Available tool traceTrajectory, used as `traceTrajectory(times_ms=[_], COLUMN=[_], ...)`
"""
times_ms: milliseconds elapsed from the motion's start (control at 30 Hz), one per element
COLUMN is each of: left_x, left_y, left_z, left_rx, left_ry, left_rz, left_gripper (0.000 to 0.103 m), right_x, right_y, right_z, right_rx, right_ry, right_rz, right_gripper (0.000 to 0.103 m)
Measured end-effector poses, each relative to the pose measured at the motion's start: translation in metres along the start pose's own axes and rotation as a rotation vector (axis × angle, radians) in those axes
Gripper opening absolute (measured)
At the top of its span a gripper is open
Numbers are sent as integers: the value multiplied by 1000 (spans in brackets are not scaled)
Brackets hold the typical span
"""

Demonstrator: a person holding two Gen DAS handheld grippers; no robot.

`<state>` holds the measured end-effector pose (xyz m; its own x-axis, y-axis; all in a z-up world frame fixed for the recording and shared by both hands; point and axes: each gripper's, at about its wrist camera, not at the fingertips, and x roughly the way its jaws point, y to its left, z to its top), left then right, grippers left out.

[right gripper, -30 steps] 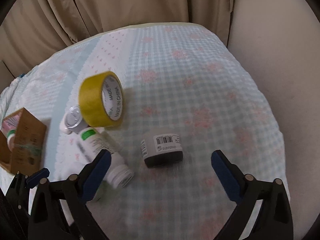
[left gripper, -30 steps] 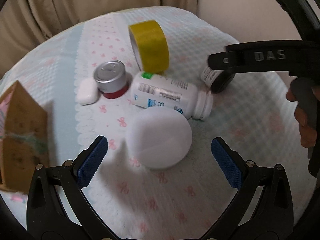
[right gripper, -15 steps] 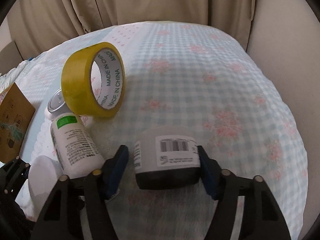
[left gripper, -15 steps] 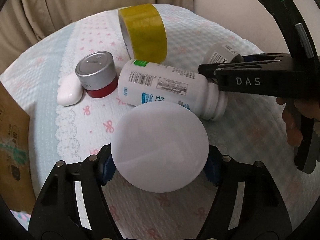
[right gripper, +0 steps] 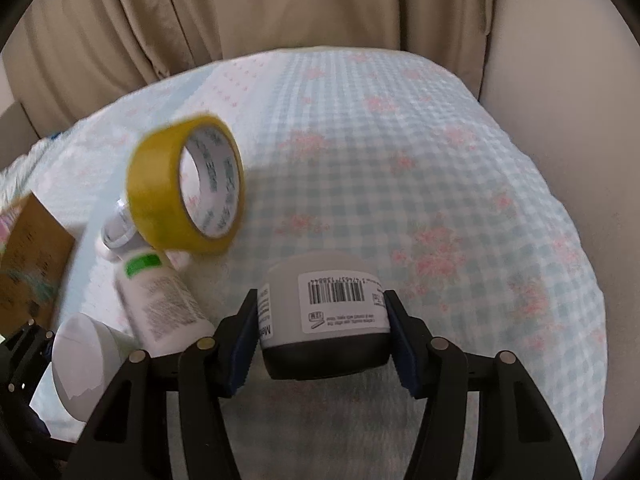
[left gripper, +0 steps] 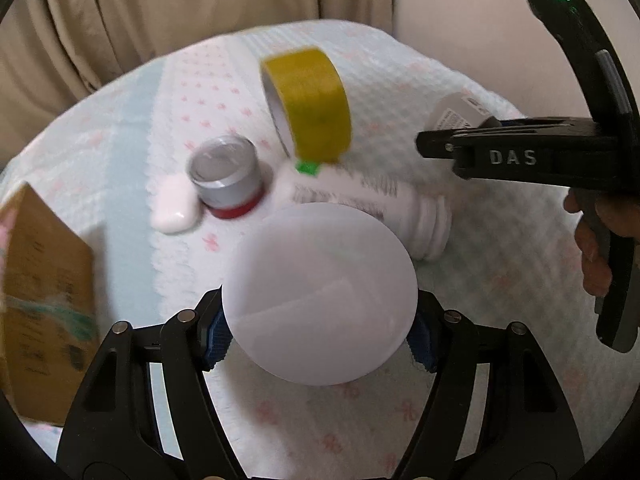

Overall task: Organize rigid objects
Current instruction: 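Lift and carry both jars over the cardboard box with both grippers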

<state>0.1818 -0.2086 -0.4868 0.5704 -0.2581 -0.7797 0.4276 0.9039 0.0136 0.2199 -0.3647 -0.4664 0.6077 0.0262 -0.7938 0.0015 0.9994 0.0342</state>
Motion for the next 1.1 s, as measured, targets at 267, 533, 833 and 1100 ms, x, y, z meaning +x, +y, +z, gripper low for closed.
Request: traceTrajectory(times_ms=[267, 533, 833, 1100], left_x=[-86, -203, -326, -384], left_y=[25, 56, 99, 167], left_z=[43, 82, 85, 70], left_rx=[-60, -126, -252, -310], left_ry=[-72, -133, -171, -193], left_rz=[60, 103, 155, 194], left_gripper=[68, 68, 68, 68], right_x=[-80, -196, -311, -341], right_y=[16, 57, 116, 185], right_z=[40, 81, 108, 112], right_rx=[46, 22, -32, -59], right_ry=[-57, -121, -194, -197], right_rz=[-3, -3, 75, 145], right_gripper=[54, 54, 54, 54])
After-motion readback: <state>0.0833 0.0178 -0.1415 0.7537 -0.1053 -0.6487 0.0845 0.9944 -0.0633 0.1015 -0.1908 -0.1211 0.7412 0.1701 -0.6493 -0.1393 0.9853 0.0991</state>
